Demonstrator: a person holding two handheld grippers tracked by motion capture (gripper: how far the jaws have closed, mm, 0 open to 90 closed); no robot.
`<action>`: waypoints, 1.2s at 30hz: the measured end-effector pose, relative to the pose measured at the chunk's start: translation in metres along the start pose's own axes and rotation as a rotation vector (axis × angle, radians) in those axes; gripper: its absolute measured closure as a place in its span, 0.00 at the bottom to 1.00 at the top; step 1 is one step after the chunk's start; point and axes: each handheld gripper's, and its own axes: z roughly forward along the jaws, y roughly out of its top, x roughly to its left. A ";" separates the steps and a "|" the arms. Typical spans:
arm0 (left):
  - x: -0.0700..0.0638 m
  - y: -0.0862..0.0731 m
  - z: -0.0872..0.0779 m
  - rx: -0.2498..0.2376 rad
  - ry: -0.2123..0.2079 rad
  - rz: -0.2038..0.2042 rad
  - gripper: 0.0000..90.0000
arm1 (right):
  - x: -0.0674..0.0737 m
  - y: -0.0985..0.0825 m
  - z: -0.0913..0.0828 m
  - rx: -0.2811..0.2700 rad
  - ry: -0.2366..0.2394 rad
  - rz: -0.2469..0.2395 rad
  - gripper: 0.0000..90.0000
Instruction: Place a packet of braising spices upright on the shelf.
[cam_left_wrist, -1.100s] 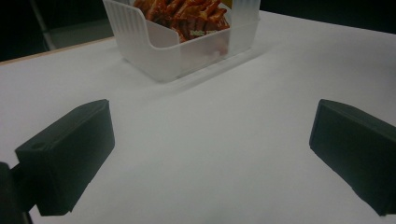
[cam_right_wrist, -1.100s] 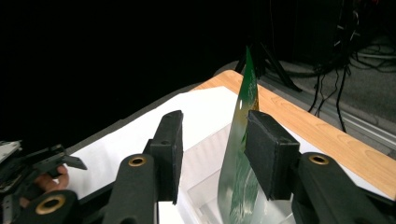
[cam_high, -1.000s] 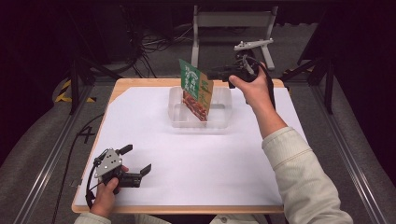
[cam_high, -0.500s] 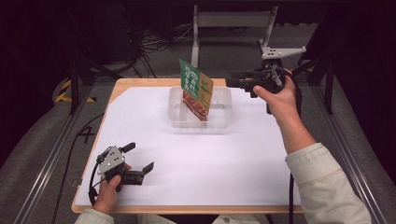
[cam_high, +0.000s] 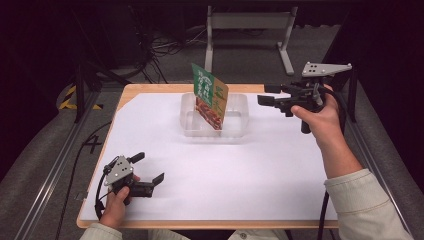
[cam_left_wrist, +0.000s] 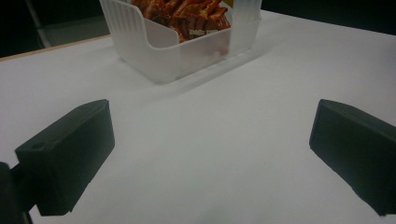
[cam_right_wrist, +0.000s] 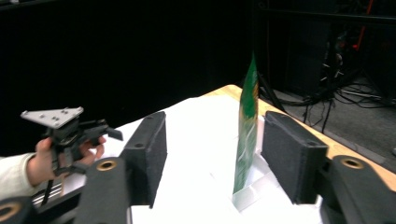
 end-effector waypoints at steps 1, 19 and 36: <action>0.000 0.000 0.000 -0.001 0.001 0.000 0.01 | 0.001 -0.002 -0.002 -0.004 -0.005 -0.012 0.41; 0.001 0.000 -0.002 -0.007 0.003 -0.002 0.01 | 0.015 -0.041 -0.028 -0.048 -0.081 -0.101 0.32; 0.003 0.000 -0.007 -0.048 -0.030 -0.015 0.01 | 0.033 -0.099 -0.036 -0.098 -0.101 -0.110 0.30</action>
